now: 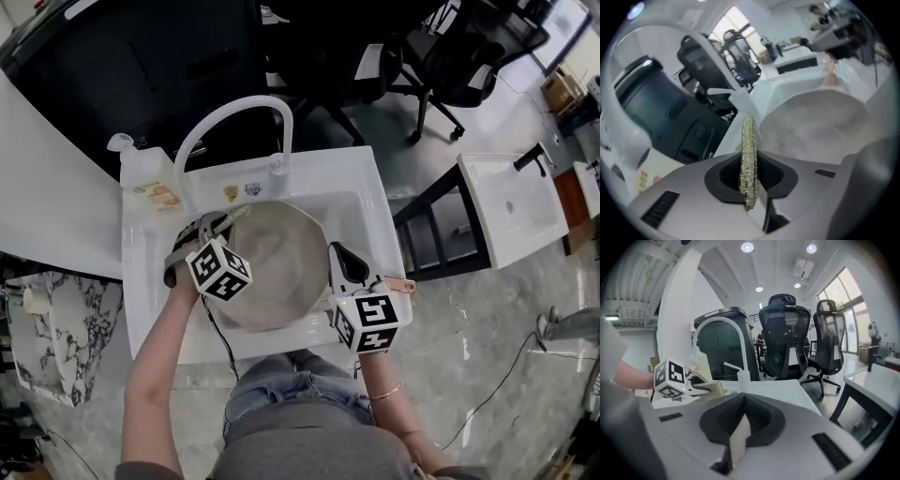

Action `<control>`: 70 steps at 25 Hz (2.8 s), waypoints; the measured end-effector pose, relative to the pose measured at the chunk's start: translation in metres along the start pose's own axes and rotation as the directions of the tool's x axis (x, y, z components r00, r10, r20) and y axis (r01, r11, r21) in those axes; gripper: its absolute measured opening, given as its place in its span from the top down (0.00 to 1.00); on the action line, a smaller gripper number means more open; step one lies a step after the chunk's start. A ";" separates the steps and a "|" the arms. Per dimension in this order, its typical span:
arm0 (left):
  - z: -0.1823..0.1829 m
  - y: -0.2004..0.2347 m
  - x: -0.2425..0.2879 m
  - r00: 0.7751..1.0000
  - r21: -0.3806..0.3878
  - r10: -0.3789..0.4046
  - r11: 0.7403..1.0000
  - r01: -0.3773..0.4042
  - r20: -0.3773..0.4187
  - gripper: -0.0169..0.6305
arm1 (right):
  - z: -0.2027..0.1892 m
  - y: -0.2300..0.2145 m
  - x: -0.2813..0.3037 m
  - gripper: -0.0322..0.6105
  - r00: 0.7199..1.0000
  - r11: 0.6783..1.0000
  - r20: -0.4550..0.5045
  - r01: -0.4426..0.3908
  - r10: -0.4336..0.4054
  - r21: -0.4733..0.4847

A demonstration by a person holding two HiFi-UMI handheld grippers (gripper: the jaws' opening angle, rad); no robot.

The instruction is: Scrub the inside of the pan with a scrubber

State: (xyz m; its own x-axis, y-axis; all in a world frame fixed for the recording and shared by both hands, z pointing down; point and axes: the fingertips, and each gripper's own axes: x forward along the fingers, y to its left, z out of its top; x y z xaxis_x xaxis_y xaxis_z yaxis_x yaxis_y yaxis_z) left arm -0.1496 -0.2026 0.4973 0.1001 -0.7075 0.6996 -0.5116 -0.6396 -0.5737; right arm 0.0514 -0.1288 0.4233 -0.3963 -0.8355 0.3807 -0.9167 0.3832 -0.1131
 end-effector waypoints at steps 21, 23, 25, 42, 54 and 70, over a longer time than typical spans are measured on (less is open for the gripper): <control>-0.087 -0.109 -0.019 0.760 0.546 -0.228 0.574 0.610 -0.609 0.88 | -0.010 -0.004 -0.026 0.93 0.999 0.998 0.002 0.045 -0.045 0.032; -0.093 -0.119 -0.029 0.695 0.483 -0.272 0.554 0.678 -0.665 0.88 | -0.011 -0.004 -0.028 0.93 0.999 0.999 0.003 0.042 -0.042 0.033; -0.096 -0.130 -0.039 0.627 0.414 -0.312 0.534 0.737 -0.714 0.88 | -0.011 -0.005 -0.030 0.93 0.999 0.999 0.005 0.043 -0.043 0.034; -0.027 -0.230 -0.087 0.210 -0.156 -0.827 0.334 0.930 -0.521 0.88 | -0.016 -0.025 -0.048 0.93 0.996 0.994 0.009 0.088 -0.088 0.060; 0.049 -0.243 -0.081 0.013 -0.429 -0.997 0.046 0.902 -0.078 0.88 | -0.017 -0.028 -0.046 0.93 0.996 0.994 -0.001 0.086 -0.086 0.061; 0.116 -0.205 -0.041 0.170 -0.548 -0.797 -0.227 0.805 0.580 0.88 | -0.009 -0.017 -0.017 0.93 0.999 0.999 -0.019 0.032 -0.032 0.031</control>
State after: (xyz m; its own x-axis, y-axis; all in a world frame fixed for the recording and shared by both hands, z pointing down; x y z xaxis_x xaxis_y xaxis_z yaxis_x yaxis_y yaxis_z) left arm 0.0503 -0.0780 0.5366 0.9195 0.2151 0.3290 -0.2711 -0.2592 0.9270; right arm 0.0742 -0.1176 0.4266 -0.3658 -0.8397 0.4015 -0.9302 0.3437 -0.1288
